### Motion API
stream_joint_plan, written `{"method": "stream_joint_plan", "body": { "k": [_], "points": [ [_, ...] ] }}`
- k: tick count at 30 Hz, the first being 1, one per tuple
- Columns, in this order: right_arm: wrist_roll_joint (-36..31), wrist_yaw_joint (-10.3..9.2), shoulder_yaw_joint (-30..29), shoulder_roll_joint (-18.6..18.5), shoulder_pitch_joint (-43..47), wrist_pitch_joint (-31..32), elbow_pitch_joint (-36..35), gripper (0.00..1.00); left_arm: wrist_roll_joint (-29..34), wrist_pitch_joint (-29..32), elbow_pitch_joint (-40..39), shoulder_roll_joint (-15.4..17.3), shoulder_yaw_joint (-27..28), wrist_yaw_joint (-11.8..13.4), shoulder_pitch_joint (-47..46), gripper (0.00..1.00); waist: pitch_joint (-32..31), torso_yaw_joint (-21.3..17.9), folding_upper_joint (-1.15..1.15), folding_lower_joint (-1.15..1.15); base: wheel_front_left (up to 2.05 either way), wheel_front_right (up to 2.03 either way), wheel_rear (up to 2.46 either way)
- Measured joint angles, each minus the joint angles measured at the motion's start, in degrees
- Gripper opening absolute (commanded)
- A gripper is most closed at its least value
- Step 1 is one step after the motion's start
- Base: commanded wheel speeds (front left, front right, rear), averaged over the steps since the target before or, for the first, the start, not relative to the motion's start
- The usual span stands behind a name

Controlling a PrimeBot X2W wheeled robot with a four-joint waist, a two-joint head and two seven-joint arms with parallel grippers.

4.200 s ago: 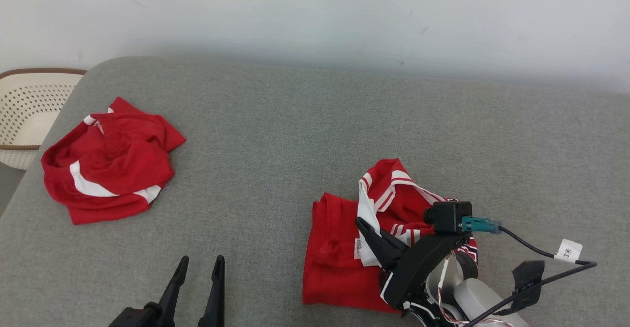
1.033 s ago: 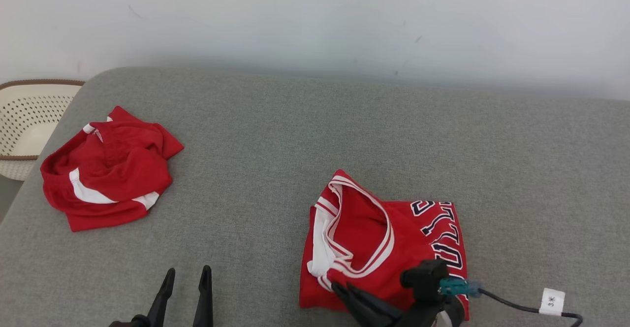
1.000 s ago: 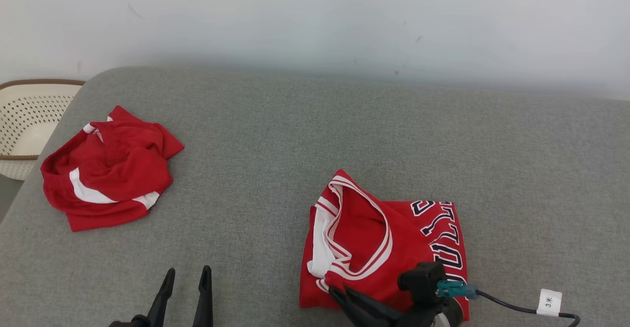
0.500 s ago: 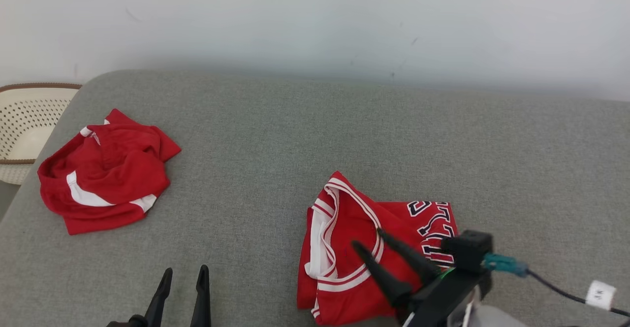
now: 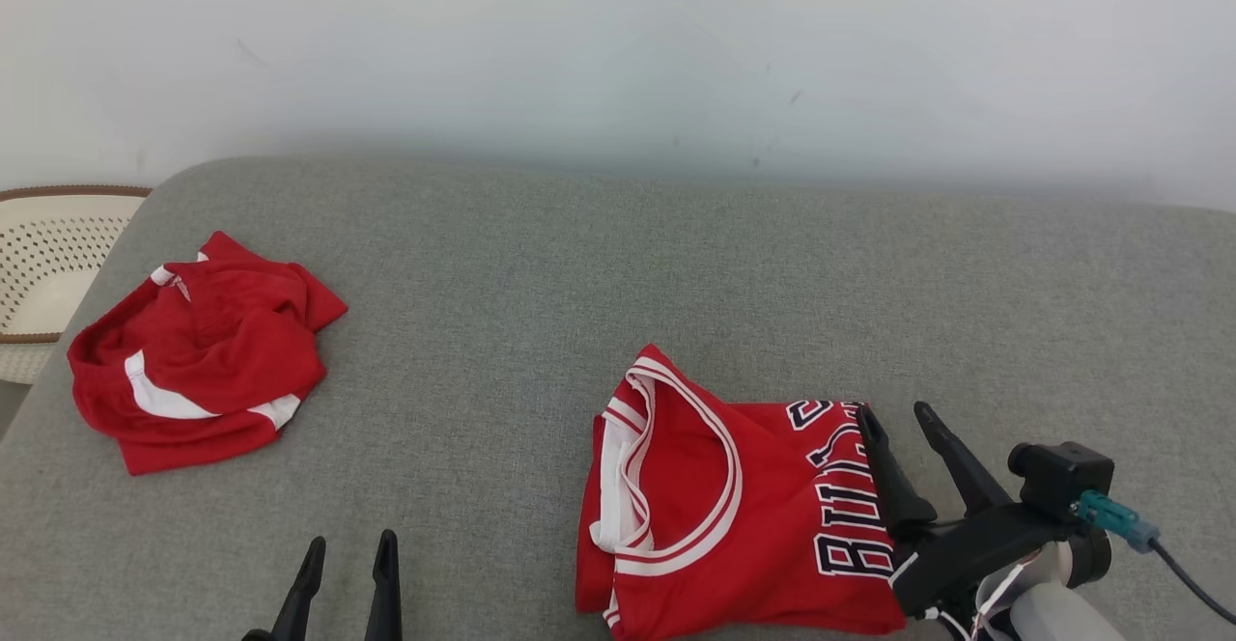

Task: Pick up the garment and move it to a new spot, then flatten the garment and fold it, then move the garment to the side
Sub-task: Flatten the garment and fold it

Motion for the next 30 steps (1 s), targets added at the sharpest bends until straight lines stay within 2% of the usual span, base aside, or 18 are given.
{"method": "stream_joint_plan", "body": {
  "k": [3, 4, 5, 6, 7, 13, 23, 30],
  "points": [
    [-3.3, 0.00, -2.3, 1.9, 1.0, -0.1, 1.2, 1.00, 0.1, 0.0, -0.1, 0.0, 0.1, 0.0, 0.1, 1.00, 0.0, 0.0, 0.00, 0.00, 0.00, 0.00, 0.00],
    [-4.1, 0.00, -3.0, 2.6, 1.1, -0.1, 1.7, 0.93, 0.1, 0.0, -0.1, 0.0, 0.1, 0.0, 0.1, 1.00, 0.0, -0.1, 0.00, 0.00, 0.00, 0.00, 0.00],
    [-4.7, 0.00, -3.5, 3.2, 1.2, -0.1, 2.1, 0.73, 0.1, 0.0, -0.2, 0.0, 0.1, 0.0, 0.1, 1.00, 0.1, -0.1, 0.00, 0.00, 0.00, 0.00, 0.00],
    [-5.6, 0.00, -4.1, 3.8, 1.2, -0.1, 2.6, 0.40, 0.2, 0.0, -0.2, 0.0, 0.1, 0.0, 0.1, 1.00, 0.1, -0.1, 0.00, 0.00, 0.00, 0.00, 0.00],
    [-6.8, 0.00, -4.5, 4.2, 1.1, -0.2, 3.4, 0.00, 0.2, 0.0, -0.2, 0.0, 0.1, 0.0, 0.1, 1.00, 0.2, -0.1, 0.00, 0.00, 0.00, 0.00, 0.00],
    [-11.3, 0.00, -7.4, 7.7, -1.5, -0.5, 9.3, 0.00, 0.3, 0.0, -0.2, 0.0, 0.1, -0.2, 0.0, 1.00, 1.2, 0.2, 0.00, 0.00, 0.00, 0.00, 0.00],
    [-18.0, 0.00, -11.9, 10.6, -6.7, -0.8, 19.8, 0.00, 0.7, 0.0, 0.1, 0.3, 0.5, -0.7, -1.5, 1.00, 3.5, 1.7, 0.00, 0.01, 0.00, 0.00, 0.00],
    [-20.1, 0.00, -12.4, 12.3, -8.8, -0.8, 26.0, 0.00, 0.7, 0.0, 0.1, 0.3, 0.6, -0.8, -2.3, 1.00, 4.6, 2.9, 0.00, 0.01, 0.00, 0.00, 0.00]
  ]
}}
